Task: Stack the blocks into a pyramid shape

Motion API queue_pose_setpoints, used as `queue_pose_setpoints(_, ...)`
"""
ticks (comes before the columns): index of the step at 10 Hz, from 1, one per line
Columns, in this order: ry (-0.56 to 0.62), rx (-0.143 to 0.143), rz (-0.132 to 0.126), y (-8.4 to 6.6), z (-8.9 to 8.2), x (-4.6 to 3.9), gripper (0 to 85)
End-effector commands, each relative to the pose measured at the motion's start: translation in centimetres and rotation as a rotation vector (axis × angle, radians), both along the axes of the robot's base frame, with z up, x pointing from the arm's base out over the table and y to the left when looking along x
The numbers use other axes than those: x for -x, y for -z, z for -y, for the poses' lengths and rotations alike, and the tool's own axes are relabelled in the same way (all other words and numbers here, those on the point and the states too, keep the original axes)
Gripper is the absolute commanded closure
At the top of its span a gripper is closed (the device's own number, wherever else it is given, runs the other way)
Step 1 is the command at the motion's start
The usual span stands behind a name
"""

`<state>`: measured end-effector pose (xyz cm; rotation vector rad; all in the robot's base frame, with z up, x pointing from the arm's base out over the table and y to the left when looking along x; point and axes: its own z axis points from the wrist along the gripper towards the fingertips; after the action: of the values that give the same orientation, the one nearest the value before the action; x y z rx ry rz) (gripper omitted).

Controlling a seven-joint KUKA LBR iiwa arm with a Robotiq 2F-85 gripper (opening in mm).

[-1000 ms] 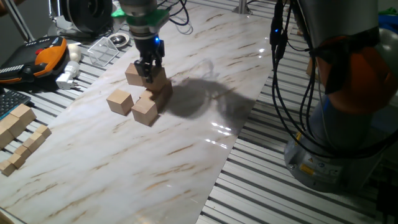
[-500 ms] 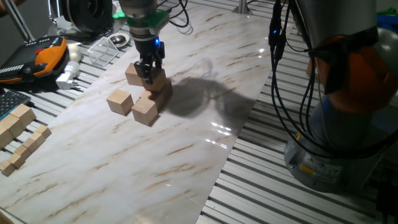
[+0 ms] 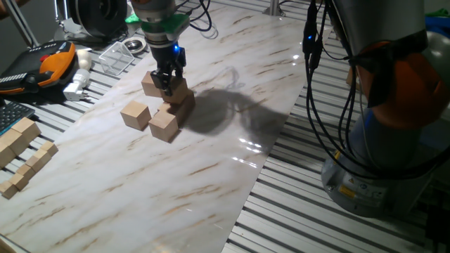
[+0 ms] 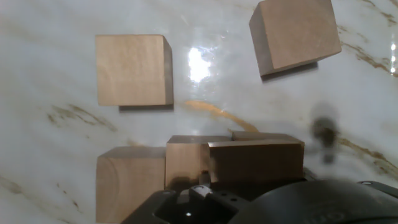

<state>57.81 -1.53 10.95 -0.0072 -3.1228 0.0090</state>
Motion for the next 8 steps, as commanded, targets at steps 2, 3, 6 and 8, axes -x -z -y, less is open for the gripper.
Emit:
queue_pose_setpoints(2,0.012,0.011,-0.007,0.02,-0.09,-0.02,51.0)
queue_pose_setpoints(3,0.018,0.013,-0.005,0.03,-0.14,-0.02,51.0)
queue_pose_setpoints(6,0.032,0.013,0.000,0.03,-0.31,-0.05,34.0)
queue_pose_setpoints(8,0.035,0.029,0.003,0.01,-0.32,-0.04,34.0)
